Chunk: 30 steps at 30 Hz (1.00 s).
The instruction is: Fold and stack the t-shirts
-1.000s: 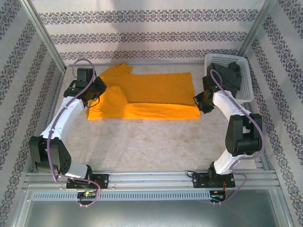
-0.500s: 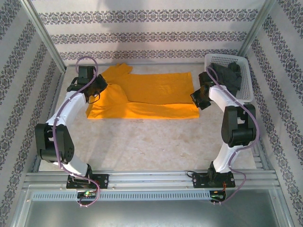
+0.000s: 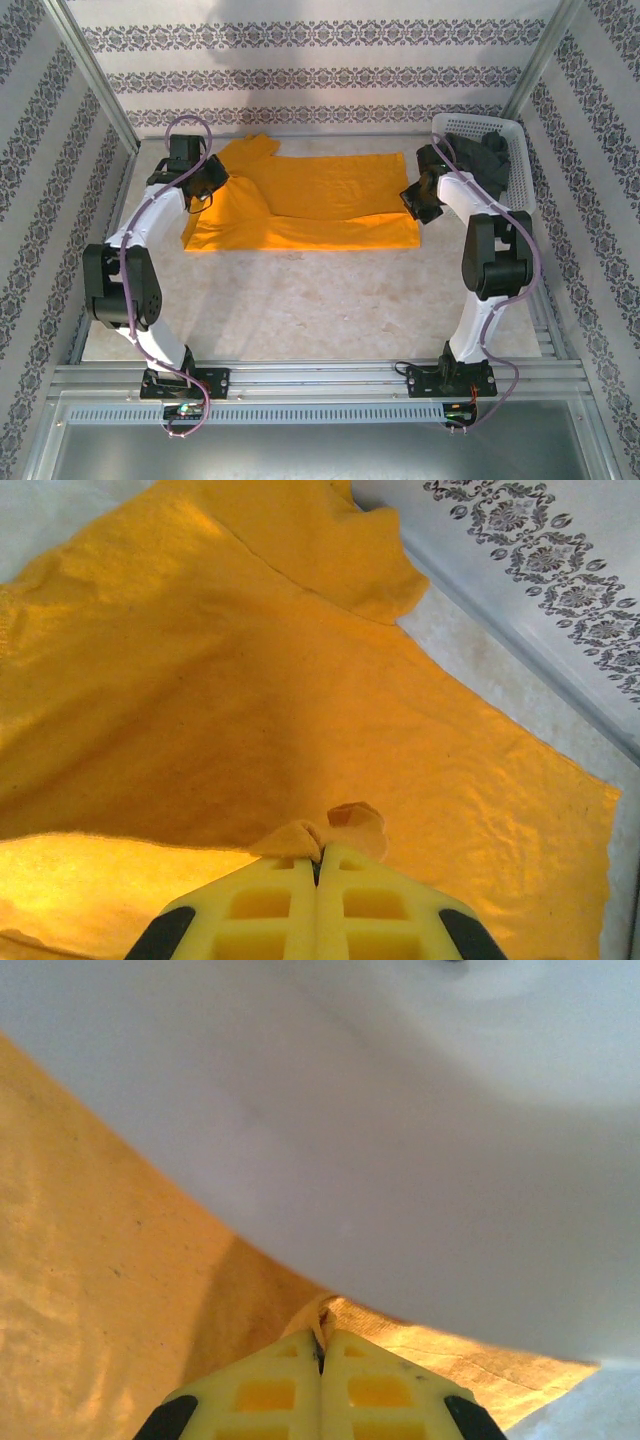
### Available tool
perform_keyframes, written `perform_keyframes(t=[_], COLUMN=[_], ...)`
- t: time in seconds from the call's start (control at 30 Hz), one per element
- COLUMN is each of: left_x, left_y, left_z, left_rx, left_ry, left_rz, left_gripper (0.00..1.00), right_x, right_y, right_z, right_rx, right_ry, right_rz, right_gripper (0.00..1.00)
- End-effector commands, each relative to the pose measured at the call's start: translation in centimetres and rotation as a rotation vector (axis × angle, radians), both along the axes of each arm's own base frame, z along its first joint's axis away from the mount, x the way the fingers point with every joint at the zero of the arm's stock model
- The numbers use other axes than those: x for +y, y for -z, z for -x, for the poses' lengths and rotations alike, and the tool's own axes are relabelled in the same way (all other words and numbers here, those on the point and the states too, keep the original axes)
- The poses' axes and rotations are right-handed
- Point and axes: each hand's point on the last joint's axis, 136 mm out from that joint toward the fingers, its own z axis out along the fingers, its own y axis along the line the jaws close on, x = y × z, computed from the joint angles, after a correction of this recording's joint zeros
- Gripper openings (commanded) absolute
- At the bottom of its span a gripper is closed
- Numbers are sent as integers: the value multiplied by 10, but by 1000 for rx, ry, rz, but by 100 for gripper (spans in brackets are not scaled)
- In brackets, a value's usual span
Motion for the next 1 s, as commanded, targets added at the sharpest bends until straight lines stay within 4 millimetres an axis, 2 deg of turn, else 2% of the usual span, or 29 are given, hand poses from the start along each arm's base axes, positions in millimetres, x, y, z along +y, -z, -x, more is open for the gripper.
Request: perform_keyframes(t=[0.0, 0.4, 0.63, 0.67, 0.7, 0.73, 0.77, 0.83, 0.9, 0.97], left_x=[10, 18, 25, 27, 30, 32, 34, 40, 50, 61], left_y=[-10, -5, 16, 19, 21, 20, 18, 13, 15, 24], left_z=[-17, -37, -42, -42, -41, -40, -37, -25, -2, 28], left_rx=[-57, -65, -14, -3, 10, 16, 19, 39, 88, 144], left_ry=[0, -19, -26, -31, -35, -39, -40, -56, -98, -140], left_rz=[-14, -7, -20, -15, -17, -24, -38, -67, -97, -101], left_gripper=[0, 0, 0, 13, 30, 39, 46, 54, 65, 67], right_x=[1, -1, 1, 3, 5, 6, 7, 7, 5, 2], right_y=[4, 9, 14, 13, 9, 4, -4, -20, -36, -46], right_z=[-3, -13, -19, -21, -24, -28, -30, -32, -25, -12], right_rx=[21, 34, 43, 36, 24, 11, -7, -47, -88, -113], right_ry=[-22, -14, -30, -46, -68, -92, -117, -155, -172, -181], right_rz=[29, 49, 43, 38, 38, 39, 46, 55, 64, 69], right_gripper=[0, 0, 0, 6, 18, 28, 35, 43, 47, 51])
